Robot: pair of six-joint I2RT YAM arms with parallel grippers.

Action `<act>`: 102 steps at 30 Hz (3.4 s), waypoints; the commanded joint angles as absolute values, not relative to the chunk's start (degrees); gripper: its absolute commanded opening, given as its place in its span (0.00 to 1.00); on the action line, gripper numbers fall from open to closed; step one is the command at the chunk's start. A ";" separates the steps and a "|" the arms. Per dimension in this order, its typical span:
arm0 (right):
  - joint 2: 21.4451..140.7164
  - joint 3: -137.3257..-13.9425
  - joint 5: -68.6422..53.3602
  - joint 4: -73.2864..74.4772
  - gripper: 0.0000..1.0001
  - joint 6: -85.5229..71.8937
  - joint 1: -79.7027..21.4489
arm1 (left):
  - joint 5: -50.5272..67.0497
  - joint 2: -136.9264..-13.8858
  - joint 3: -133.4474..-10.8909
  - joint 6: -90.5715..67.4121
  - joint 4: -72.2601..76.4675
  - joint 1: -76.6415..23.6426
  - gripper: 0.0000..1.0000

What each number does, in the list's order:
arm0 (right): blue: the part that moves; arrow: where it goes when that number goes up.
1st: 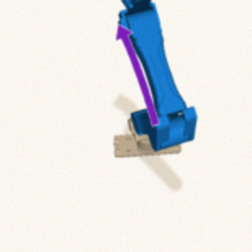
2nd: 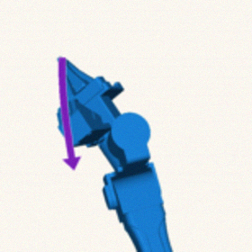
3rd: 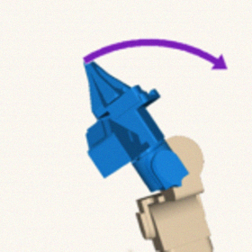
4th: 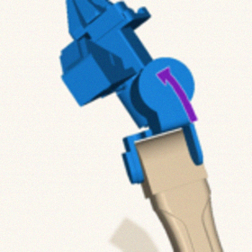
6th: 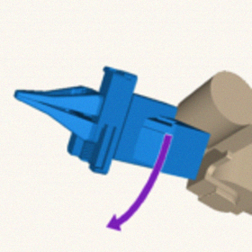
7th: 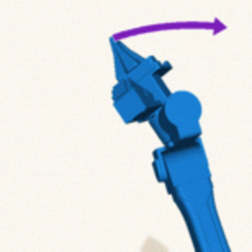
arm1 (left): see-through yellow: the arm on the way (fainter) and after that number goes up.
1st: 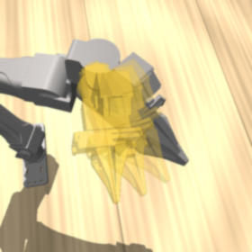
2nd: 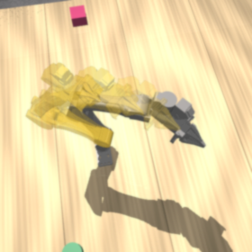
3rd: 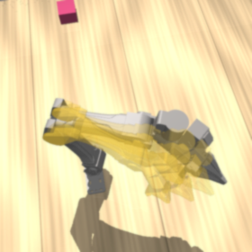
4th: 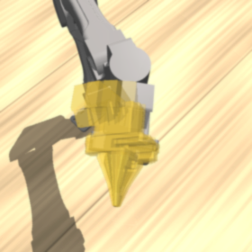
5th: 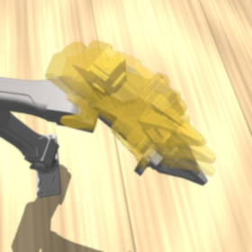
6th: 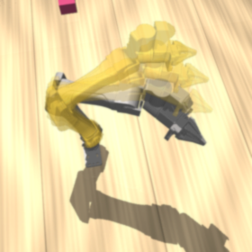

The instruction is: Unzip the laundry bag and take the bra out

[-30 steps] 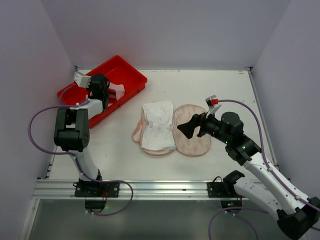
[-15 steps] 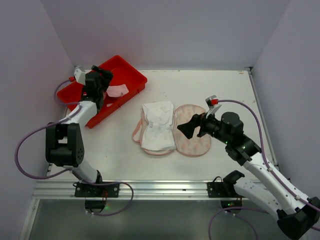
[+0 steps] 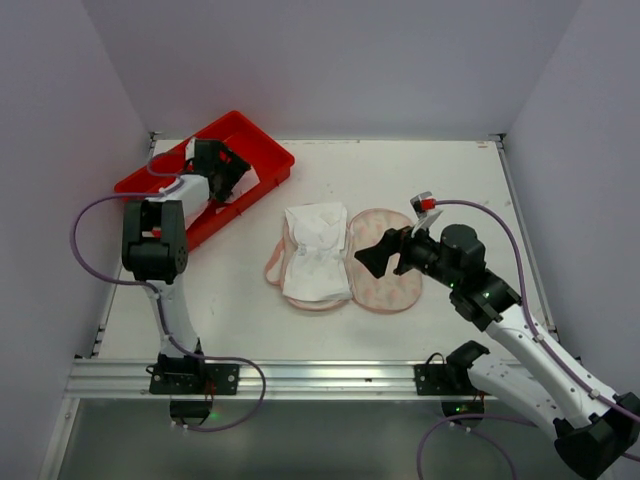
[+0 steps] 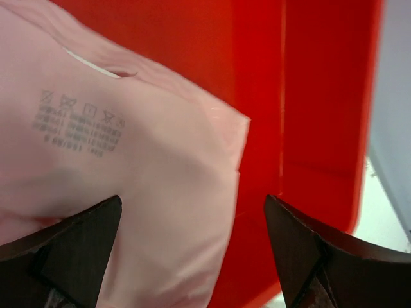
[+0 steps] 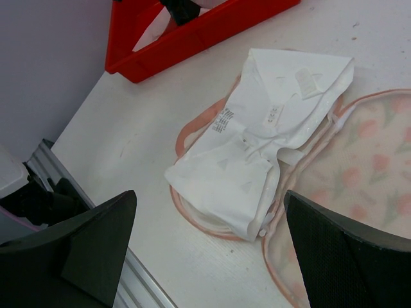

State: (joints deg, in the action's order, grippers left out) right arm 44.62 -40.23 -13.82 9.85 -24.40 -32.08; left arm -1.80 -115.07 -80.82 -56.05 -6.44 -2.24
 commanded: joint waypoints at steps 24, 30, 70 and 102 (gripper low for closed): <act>42.27 -40.17 -5.63 11.86 0.99 -24.17 -31.99 | 20.92 -98.90 -79.11 -45.54 -2.85 -2.60 1.00; 41.92 -38.06 -0.53 11.60 0.99 -29.18 -31.82 | 18.02 -85.44 -66.02 -36.66 -14.83 -15.98 0.99; 44.12 -32.61 -5.63 7.12 0.99 -31.38 -31.90 | 16.79 -93.98 -65.65 -33.93 -18.37 -30.67 0.00; 41.04 -41.75 -2.63 10.28 0.99 -26.19 -31.82 | -15.86 -78.41 -83.69 -59.47 -5.20 -6.42 0.00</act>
